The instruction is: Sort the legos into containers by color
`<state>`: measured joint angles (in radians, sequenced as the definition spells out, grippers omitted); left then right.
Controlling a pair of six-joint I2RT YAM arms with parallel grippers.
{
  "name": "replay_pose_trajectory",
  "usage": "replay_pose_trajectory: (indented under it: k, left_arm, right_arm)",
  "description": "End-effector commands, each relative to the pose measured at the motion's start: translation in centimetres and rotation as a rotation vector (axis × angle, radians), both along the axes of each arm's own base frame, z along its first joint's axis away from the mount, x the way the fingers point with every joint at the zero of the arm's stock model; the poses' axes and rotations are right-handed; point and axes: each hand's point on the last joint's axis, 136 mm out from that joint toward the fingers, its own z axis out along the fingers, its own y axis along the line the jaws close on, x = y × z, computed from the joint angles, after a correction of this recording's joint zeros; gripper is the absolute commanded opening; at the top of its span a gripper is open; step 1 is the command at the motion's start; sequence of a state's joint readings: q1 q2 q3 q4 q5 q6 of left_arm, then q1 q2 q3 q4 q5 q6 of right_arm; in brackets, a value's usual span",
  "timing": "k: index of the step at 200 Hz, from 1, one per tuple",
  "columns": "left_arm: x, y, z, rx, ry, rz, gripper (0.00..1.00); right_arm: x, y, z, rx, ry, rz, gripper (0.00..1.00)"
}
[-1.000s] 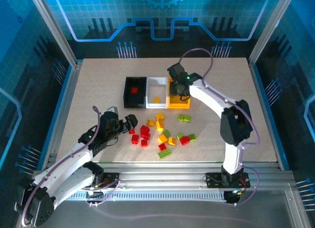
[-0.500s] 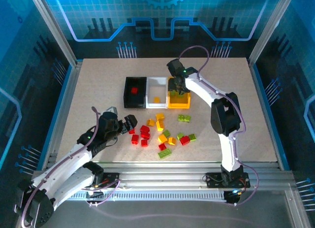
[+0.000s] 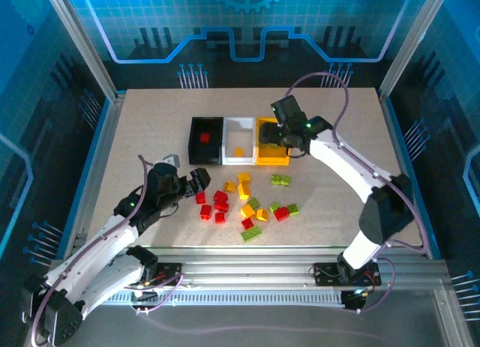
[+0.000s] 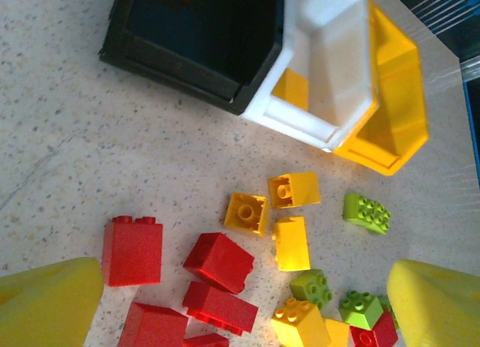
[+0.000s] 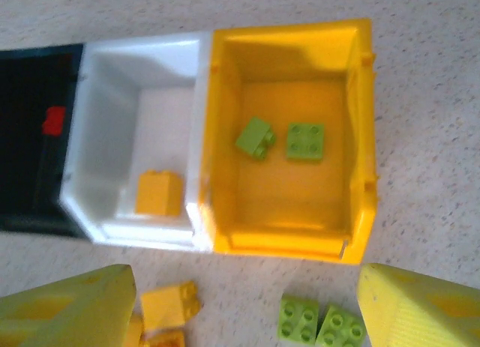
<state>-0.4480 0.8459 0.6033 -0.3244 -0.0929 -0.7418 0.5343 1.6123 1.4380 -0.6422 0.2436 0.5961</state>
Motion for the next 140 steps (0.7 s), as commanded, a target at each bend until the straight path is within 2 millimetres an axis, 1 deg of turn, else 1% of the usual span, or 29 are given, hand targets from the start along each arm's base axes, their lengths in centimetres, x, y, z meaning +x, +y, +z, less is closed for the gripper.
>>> replay_pose_trajectory:
  k: [1, 11, 26, 39, 41, 49, 57, 64, 74, 91, 98, 115, 140]
  left_arm:
    - [0.2, -1.5, 1.0, 0.025, -0.003, -0.123, 0.93]
    - [0.4, -2.6, 0.8, 0.021, 0.020, -0.172, 0.89]
    - [0.7, -4.4, -0.1, 0.034, 0.068, -0.242, 0.88]
    - [1.0, -6.3, -1.0, 0.067, 0.102, -0.312, 0.86]
    - [1.0, -6.6, -0.9, 0.072, 0.100, -0.322, 0.86]
    - [1.2, -7.7, -1.8, 0.109, 0.126, -0.358, 0.85]
    - [1.5, -8.8, -2.1, 0.142, 0.134, -0.389, 0.84]
    - [1.9, -9.6, -2.9, 0.173, 0.154, -0.406, 0.82]
    - [2.5, -10.8, -3.5, 0.194, 0.165, -0.423, 0.80]
    - [3.9, -12.7, -4.2, 0.226, 0.156, -0.447, 0.80]
    - [4.6, -13.3, -4.6, 0.254, 0.149, -0.451, 0.80]
    - [6.3, -13.8, -5.9, 0.310, 0.154, -0.435, 0.79]
    - [8.2, -13.8, -7.9, 0.376, 0.172, -0.396, 0.76]
  right_arm:
    - [-2.7, 0.6, -1.5, 0.009, 0.036, 0.069, 0.80]
    - [-3.9, 0.2, -2.2, -0.007, 0.052, 0.073, 0.80]
    - [-5.4, -0.3, -3.4, -0.004, 0.076, 0.073, 0.80]
    - [-6.4, -0.9, -4.3, 0.002, 0.091, 0.062, 0.80]
    - [-6.5, -0.9, -4.3, 0.003, 0.090, 0.060, 0.80]
    - [-6.9, -1.3, -4.8, 0.004, 0.096, 0.050, 0.80]
    - [-7.3, -1.7, -5.1, 0.003, 0.099, 0.041, 0.80]
    - [-7.6, -1.9, -5.4, 0.003, 0.101, 0.037, 0.80]
    - [-8.0, -2.2, -5.6, 0.002, 0.103, 0.034, 0.80]
    - [-8.5, -2.6, -5.8, 0.002, 0.100, 0.027, 0.80]
    - [-8.7, -2.9, -5.8, 0.002, 0.098, 0.024, 0.80]
    - [-9.1, -3.4, -5.6, 0.007, 0.088, 0.013, 0.80]
    - [-9.5, -4.1, -5.1, 0.018, 0.069, 0.004, 0.80]
